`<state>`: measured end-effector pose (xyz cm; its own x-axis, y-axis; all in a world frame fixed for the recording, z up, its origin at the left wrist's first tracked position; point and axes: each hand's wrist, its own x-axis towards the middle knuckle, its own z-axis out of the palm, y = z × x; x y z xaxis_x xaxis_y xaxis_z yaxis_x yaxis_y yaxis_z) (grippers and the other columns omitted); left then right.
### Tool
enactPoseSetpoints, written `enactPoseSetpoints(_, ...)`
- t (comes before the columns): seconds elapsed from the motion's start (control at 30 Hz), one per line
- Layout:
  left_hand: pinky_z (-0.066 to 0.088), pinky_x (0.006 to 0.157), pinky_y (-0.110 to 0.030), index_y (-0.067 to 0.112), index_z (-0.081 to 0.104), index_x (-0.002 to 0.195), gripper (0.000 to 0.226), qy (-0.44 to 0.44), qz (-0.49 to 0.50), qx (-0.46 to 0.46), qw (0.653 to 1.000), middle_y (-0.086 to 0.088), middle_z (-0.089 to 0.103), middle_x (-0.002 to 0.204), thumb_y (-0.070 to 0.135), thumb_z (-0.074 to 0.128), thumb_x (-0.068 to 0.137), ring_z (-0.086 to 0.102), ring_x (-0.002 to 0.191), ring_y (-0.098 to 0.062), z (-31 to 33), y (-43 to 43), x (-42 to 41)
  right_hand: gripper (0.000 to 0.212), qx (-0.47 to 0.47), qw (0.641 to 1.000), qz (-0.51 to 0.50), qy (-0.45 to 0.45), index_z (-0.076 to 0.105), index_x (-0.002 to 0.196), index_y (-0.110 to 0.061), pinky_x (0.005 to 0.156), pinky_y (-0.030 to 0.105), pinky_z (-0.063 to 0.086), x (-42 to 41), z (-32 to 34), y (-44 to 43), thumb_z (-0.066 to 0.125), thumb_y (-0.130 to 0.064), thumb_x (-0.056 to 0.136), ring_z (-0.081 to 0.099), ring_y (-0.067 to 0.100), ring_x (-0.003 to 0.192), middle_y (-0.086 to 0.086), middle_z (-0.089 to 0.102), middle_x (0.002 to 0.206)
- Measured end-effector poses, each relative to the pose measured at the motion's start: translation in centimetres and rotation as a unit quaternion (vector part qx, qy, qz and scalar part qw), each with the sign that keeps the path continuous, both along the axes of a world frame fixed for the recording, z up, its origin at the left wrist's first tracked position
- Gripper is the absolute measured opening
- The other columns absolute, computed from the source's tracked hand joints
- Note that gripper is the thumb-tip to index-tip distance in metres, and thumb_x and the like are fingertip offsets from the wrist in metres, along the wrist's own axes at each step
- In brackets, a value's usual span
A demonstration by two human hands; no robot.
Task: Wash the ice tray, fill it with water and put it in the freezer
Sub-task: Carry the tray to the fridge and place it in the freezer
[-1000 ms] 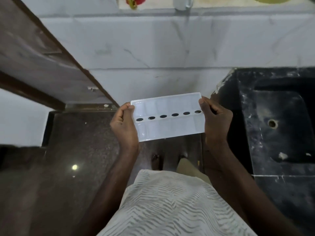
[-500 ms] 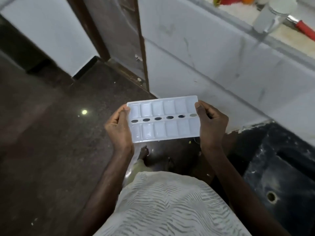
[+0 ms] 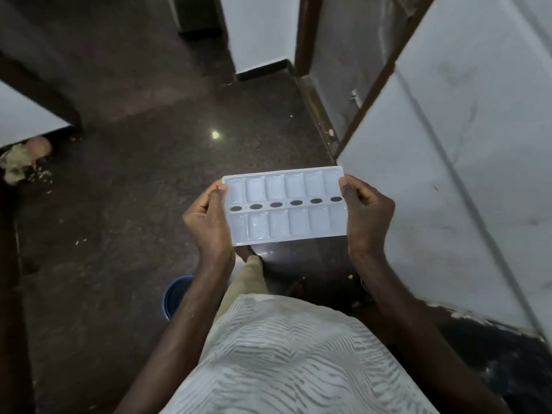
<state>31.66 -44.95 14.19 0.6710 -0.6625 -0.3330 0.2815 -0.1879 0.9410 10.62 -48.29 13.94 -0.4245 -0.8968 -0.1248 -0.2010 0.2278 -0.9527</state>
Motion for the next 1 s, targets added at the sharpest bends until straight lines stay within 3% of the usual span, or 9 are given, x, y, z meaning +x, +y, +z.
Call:
enactPoseSetpoints(0.27,0.059,0.07,-0.032,0.007,0.081,0.11,0.02,-0.03,0.114,0.006,0.993,-0.002,0.08,0.095,0.011,0.065,0.099,0.074,0.085,-0.015,-1.9,-1.7,9.0,0.026,0.0,0.991,0.135,0.011,0.078,0.119,-0.011,0.083,0.012,0.055,10.1,-1.7,-6.7,0.073,-0.022,0.096,0.073,-0.001,0.097,-0.007,0.078,0.107)
enactPoseSetpoints(0.43,0.06,0.094,-0.053,0.006,0.081,0.11,0.021,-0.028,0.196,0.02,0.98,-0.007,0.08,0.104,0.014,0.069,0.095,0.074,0.098,-0.021,-3.4,-3.5,15.6,0.025,0.006,0.98,0.201,-0.001,0.077,0.119,-0.014,0.08,0.013,0.056,17.5,-2.7,-10.8,0.072,-0.022,0.096,0.073,-0.003,0.094,-0.012,0.077,0.105)
enactPoseSetpoints(0.57,0.061,0.076,-0.035,0.005,0.081,0.109,0.018,-0.027,0.235,0.017,0.972,0.0,0.08,0.095,0.009,0.066,0.098,0.073,0.087,-0.013,-3.6,-4.5,20.4,0.025,0.005,0.97,0.244,-0.01,0.077,0.119,-0.012,0.081,0.017,0.058,23.5,-3.3,-13.3,0.072,-0.02,0.096,0.073,-0.001,0.095,-0.009,0.077,0.106)
enactPoseSetpoints(0.67,0.062,0.078,-0.04,0.004,0.081,0.109,0.02,-0.03,0.263,0.011,0.964,-0.004,0.08,0.097,0.011,0.067,0.097,0.072,0.088,-0.016,-3.7,-4.9,24.1,0.025,0.002,0.961,0.276,-0.021,0.076,0.12,-0.009,0.075,0.011,0.055,27.9,-3.5,-14.9,0.072,-0.017,0.097,0.072,-0.008,0.089,-0.006,0.077,0.106)
enactPoseSetpoints(0.77,0.059,0.069,-0.03,0.005,0.08,0.107,0.018,-0.029,0.294,0.011,0.955,0.001,0.079,0.089,0.009,0.065,0.099,0.071,0.081,-0.012,-3.5,-5.2,27.5,0.025,-0.001,0.953,0.301,-0.028,0.075,0.12,-0.002,0.071,0.005,0.051,32.2,-3.6,-16.2,0.071,-0.012,0.097,0.069,-0.014,0.083,-0.002,0.076,0.105)
enactPoseSetpoints(0.9,0.059,0.068,-0.032,0.002,0.08,0.11,0.02,-0.026,0.33,0.018,0.944,-0.007,0.079,0.092,0.012,0.065,0.1,0.073,0.081,-0.018,-3.3,-5.6,31.3,0.024,-0.003,0.943,0.331,-0.041,0.075,0.118,-0.002,0.074,0.009,0.054,37.6,-4.0,-18.2,0.071,-0.011,0.096,0.071,-0.01,0.084,-0.001,0.076,0.105)
enactPoseSetpoints(1.0,0.057,0.063,-0.027,0.005,0.081,0.106,0.019,-0.024,0.369,0.027,0.929,0.001,0.078,0.084,0.009,0.063,0.1,0.072,0.076,-0.012,-3.1,-6.8,33.9,0.025,0.008,0.931,0.361,-0.053,0.076,0.117,-0.004,0.08,0.015,0.056,41.7,-4.5,-20.3,0.073,-0.014,0.095,0.073,-0.005,0.089,-0.006,0.076,0.103)
